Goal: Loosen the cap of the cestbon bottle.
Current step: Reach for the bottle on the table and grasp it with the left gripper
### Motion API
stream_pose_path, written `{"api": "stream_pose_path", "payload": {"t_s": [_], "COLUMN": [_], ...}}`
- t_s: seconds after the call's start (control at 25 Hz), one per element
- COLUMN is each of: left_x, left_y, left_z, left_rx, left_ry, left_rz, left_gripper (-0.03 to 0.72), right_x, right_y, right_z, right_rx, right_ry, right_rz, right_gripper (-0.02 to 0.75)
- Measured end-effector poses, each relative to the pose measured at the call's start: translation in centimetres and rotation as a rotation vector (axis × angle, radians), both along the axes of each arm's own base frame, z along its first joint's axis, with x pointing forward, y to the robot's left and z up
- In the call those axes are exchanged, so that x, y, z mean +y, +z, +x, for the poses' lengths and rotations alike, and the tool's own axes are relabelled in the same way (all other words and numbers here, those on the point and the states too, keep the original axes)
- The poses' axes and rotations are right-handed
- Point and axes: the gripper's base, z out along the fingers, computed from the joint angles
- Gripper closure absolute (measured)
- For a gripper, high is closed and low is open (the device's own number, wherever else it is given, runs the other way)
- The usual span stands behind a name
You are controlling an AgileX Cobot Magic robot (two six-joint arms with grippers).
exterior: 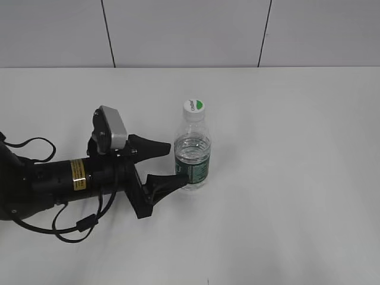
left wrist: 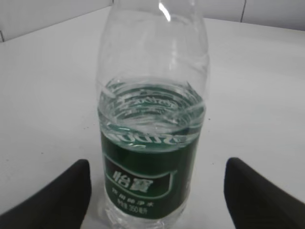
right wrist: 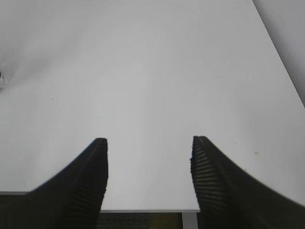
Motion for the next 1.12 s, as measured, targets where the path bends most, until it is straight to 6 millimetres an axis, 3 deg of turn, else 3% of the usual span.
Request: {"api": "stream_pose_path", "payload": {"t_s": [1.12], "left_x": [-0.9], "left_y": [-1.5], "left_z": [1.6], "left_rx": [-0.008], "left_ry": [-0.016], "left_rz": [0.0], "left_gripper": [0.161], "right_x": [0.0], "right_y": [0.0], "right_z": [0.0], "right_rx": [0.0], "right_ry": [0.0], "right_rz": [0.0], "right_gripper": [0.311]}}
